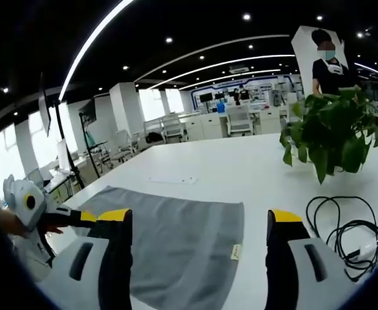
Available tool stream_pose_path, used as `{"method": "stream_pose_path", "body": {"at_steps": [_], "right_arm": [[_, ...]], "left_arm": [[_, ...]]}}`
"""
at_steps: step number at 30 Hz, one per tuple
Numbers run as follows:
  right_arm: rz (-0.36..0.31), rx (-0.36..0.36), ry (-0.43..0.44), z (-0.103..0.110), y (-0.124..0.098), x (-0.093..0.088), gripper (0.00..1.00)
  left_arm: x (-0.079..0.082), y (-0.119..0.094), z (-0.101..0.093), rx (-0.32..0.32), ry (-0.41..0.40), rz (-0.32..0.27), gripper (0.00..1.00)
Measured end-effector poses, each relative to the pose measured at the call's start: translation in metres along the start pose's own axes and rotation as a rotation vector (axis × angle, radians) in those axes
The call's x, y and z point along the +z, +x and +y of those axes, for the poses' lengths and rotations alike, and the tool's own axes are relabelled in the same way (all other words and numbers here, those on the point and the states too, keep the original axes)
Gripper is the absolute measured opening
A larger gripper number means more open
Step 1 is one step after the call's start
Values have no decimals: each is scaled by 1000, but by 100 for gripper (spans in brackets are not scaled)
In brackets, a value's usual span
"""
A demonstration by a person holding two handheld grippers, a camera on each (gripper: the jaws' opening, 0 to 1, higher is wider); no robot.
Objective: Fold the towel on the table until its edges align and the towel forms a compact rectangular stack.
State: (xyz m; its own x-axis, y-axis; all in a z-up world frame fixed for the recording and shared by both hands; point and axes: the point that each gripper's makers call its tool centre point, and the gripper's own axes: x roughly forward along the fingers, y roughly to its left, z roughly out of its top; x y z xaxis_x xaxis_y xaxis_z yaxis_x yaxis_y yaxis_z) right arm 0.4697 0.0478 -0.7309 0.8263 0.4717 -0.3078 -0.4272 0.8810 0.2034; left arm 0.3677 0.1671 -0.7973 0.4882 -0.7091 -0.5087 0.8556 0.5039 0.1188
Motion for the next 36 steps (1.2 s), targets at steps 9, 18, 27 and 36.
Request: {"method": "stream_pose_path", "body": {"at_steps": [9,18,27,36], "right_arm": [[26,-21,7,-17,29,-6,85],[56,-50,31,-30,62,-22,83],[96,-105,22,-51,93,-40,83],[144,-91,9,-58,121,-60,77]], "left_arm": [[4,49,-21,-85,112,26,83],[0,90,-35,-122,186,32,68],[-10,118,-51,-184,176,57,58],[-14,138,-76,-262,132,57,40]]}}
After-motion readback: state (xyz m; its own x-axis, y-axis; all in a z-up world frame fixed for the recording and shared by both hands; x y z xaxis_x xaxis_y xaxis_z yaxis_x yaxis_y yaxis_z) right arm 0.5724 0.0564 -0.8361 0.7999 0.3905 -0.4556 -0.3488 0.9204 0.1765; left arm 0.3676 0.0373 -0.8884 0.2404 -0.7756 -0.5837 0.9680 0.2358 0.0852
